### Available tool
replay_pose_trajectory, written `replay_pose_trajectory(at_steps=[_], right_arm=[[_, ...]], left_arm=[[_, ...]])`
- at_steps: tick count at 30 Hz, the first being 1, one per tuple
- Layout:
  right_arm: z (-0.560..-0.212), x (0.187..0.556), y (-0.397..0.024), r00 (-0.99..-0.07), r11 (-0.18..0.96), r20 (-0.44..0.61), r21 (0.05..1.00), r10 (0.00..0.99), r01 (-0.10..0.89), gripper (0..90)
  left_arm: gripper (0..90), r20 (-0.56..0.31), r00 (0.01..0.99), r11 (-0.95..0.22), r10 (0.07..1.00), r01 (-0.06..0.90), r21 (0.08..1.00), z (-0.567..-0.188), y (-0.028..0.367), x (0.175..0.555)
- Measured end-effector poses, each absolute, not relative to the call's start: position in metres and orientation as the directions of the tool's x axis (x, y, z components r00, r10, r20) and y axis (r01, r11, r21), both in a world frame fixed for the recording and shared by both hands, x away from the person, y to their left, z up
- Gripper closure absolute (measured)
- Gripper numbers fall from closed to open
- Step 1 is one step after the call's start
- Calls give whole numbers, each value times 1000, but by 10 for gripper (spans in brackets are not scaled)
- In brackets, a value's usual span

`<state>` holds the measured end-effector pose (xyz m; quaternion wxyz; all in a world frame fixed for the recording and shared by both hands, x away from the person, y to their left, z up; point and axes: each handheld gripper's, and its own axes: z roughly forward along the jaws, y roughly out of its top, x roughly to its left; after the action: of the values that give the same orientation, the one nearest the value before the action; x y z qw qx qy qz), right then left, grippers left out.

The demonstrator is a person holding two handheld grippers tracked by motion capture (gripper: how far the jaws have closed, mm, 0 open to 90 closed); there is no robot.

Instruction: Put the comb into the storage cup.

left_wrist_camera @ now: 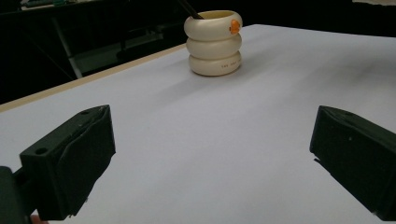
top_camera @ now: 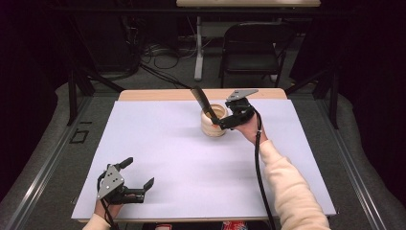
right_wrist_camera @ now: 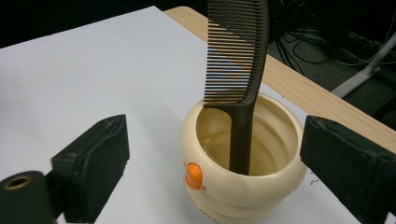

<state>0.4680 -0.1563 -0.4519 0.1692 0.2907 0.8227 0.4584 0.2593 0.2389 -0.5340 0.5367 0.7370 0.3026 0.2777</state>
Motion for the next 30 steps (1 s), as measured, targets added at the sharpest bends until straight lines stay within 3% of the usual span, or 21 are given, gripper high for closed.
replay_pose_trajectory(at_steps=[9,30], right_arm=[[-452,455,-166,-783,421,-1,844,621,332,0],[-452,413,-194,-805,431,7,843,593,324,0]], left_arm=[[2,82,667,-242,741,150,959,-534,237,260],[2,84,669,-248,739,154,956,-535,234,261]])
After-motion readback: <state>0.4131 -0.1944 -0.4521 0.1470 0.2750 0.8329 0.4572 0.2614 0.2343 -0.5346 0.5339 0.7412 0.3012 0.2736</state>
